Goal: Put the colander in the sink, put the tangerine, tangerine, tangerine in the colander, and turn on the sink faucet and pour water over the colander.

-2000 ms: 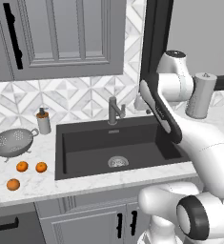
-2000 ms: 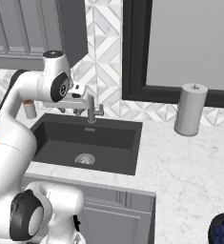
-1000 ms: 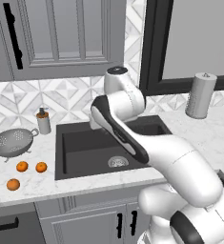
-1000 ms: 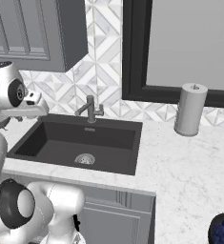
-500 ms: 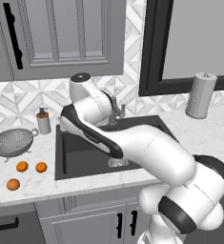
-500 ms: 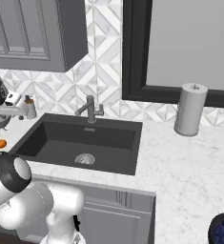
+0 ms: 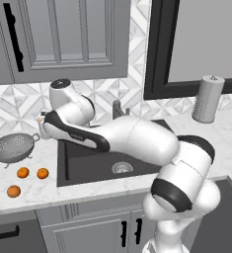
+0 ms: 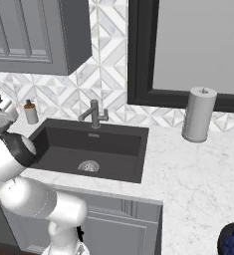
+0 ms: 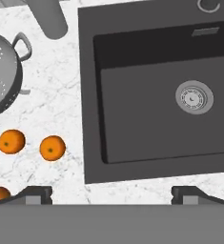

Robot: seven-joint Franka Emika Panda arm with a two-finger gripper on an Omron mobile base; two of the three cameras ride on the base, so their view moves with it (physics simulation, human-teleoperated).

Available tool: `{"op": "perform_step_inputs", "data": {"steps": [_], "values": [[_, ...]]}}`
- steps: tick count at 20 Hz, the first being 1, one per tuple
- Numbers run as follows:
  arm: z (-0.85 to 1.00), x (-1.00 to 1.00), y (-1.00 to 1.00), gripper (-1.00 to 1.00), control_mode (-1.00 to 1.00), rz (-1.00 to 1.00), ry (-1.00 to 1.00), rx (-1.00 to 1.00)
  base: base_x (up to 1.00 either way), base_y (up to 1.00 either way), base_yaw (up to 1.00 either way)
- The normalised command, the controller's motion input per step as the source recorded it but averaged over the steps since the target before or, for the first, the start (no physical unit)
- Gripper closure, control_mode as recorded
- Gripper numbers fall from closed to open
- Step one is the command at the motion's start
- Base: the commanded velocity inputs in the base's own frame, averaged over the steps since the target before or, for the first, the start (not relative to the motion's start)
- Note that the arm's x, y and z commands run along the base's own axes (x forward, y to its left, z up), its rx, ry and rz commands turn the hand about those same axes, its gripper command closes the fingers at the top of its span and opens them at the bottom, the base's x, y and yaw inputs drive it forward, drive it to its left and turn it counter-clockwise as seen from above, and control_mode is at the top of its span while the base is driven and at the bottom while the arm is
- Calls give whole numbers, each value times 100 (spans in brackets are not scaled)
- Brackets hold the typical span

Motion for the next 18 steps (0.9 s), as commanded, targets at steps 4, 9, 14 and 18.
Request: {"op": "perform_step_inputs", "data": {"steps": [4, 9, 14, 18], "values": [[-35, 32, 63, -100, -100, -7, 0, 7, 0, 0, 0], [-34, 38, 57, -100, -100, -6, 0, 10, 0, 0, 0], [-36, 48, 49, -100, -100, -4, 1, 11, 0, 0, 0], [-28, 56, 43, -100, -100, -2, 8, 4, 0, 0, 0]]}}
